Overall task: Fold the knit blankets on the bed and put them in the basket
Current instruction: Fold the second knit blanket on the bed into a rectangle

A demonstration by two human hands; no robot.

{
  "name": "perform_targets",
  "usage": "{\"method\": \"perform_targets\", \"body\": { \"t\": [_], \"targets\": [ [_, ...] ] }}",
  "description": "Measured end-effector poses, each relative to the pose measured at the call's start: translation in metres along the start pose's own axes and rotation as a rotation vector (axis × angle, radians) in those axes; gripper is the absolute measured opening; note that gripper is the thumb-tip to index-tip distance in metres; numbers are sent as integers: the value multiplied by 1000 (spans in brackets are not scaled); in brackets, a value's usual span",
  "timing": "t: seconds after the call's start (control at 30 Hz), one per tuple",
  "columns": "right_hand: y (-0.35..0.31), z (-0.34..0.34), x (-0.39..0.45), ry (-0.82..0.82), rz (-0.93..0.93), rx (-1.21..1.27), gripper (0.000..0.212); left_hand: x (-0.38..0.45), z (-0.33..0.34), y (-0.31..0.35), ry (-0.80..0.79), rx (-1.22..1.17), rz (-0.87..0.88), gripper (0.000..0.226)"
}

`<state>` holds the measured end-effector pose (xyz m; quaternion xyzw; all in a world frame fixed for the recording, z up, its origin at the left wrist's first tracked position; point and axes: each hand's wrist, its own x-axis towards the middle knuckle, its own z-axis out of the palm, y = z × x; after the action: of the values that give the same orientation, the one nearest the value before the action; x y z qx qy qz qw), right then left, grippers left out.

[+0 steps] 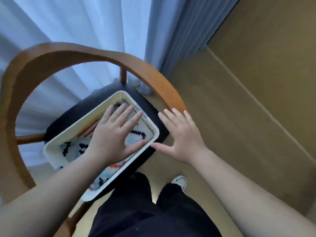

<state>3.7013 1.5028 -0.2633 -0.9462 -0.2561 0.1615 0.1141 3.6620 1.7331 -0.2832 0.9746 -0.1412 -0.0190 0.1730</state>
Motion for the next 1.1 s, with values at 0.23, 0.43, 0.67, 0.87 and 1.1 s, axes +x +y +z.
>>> {"method": "perform_targets", "body": {
  "t": [0.23, 0.43, 0.67, 0.87, 1.1],
  "targets": [
    [87, -53, -172, 205, 366, 39, 95, 66, -12, 172, -90, 78, 551, 82],
    [164, -64, -377, 349, 709, 55, 98, 86, 25, 385, -152, 160, 931, 87],
    [197, -56, -572, 512, 1155, 83, 99, 72, 71, 618, -220, 44, 1325, 86],
    [230, -39, -677, 554, 1476, 97, 98, 63, 136, 771, -292, -59, 1619, 82],
    [246, -41, -792, 592, 1890, 136, 96, 17, 193, 951, -440, -168, 1910, 81]
  ]
}}
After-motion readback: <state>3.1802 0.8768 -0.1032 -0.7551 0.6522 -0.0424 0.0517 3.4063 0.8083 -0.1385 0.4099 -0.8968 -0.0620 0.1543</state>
